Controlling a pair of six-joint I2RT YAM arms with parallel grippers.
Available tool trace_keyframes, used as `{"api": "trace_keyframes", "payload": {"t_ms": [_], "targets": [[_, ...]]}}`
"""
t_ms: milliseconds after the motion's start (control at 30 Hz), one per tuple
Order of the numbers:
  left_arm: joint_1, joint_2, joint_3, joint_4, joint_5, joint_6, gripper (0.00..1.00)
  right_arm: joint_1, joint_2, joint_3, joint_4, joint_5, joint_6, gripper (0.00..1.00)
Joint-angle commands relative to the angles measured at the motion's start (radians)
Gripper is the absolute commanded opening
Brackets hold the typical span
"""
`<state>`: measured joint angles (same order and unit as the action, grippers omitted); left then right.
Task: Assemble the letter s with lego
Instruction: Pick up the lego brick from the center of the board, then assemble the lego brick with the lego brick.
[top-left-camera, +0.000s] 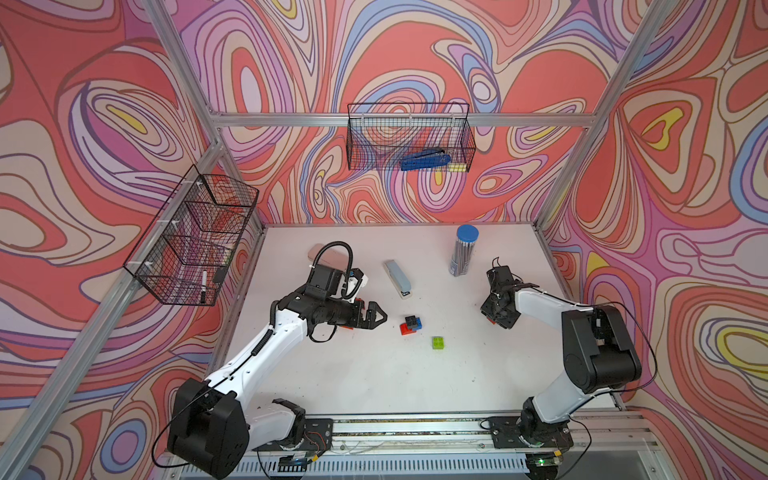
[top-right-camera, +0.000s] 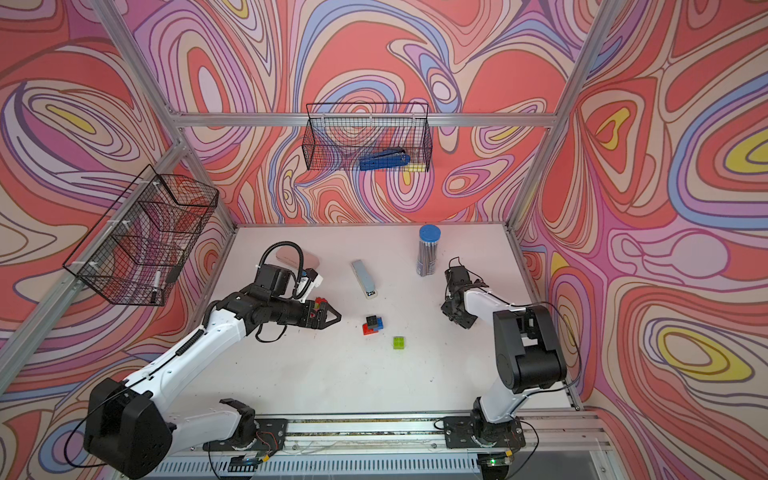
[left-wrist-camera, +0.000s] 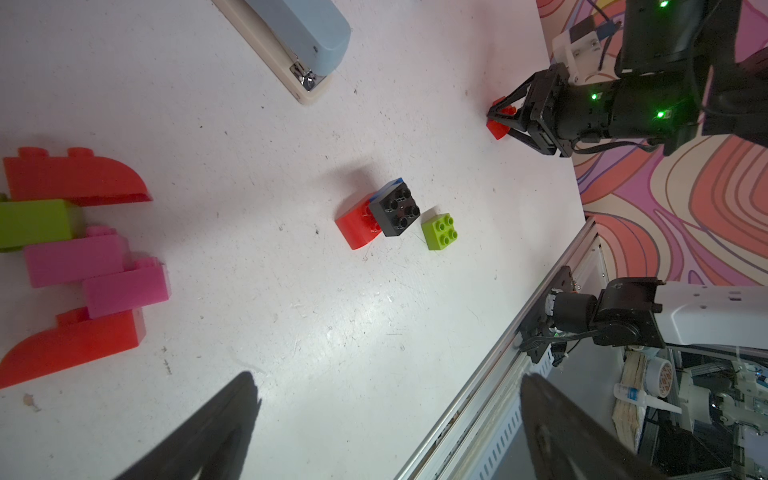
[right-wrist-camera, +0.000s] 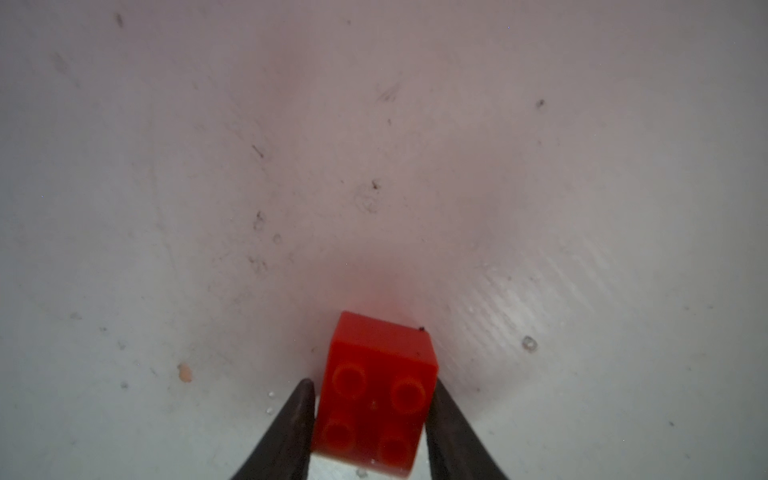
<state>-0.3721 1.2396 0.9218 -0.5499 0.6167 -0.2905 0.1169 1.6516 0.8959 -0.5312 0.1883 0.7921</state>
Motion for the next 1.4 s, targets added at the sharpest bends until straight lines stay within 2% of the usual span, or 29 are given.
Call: {"api": "trace_keyframes", "payload": {"t_ms": [0,233,467,600,767,867,1100,1367], "targets": [[0.004,0.006,-0.001,-0.030,0.002,0.017,1.00,-0.009,0.017,0.008,-0.013,0.015,-0.021,0.39],[0.006,0.009,0.009,-0.040,0.002,0.021,1.00,-0.010,-0.010,0.013,-0.033,-0.019,-0.083,0.32],[0.006,-0.011,0.020,-0.068,-0.019,0.027,1.00,0.001,-0.089,0.008,-0.033,-0.176,-0.262,0.25],[0.008,-0.030,0.019,-0.091,-0.039,0.027,1.00,0.051,-0.136,0.016,-0.036,-0.237,-0.354,0.24],[0.008,-0.070,0.001,-0.108,-0.047,0.012,1.00,0.189,-0.168,0.054,-0.076,-0.228,-0.509,0.25],[0.008,-0.099,-0.009,-0.119,-0.070,0.000,1.00,0.232,-0.180,0.065,-0.090,-0.247,-0.581,0.25],[0.007,-0.148,-0.042,-0.104,-0.046,-0.026,1.00,0.297,-0.229,0.092,-0.113,-0.290,-0.718,0.25],[0.003,-0.164,-0.049,-0.111,-0.031,0.002,1.00,0.327,-0.263,0.088,-0.144,-0.338,-0.883,0.25]]}}
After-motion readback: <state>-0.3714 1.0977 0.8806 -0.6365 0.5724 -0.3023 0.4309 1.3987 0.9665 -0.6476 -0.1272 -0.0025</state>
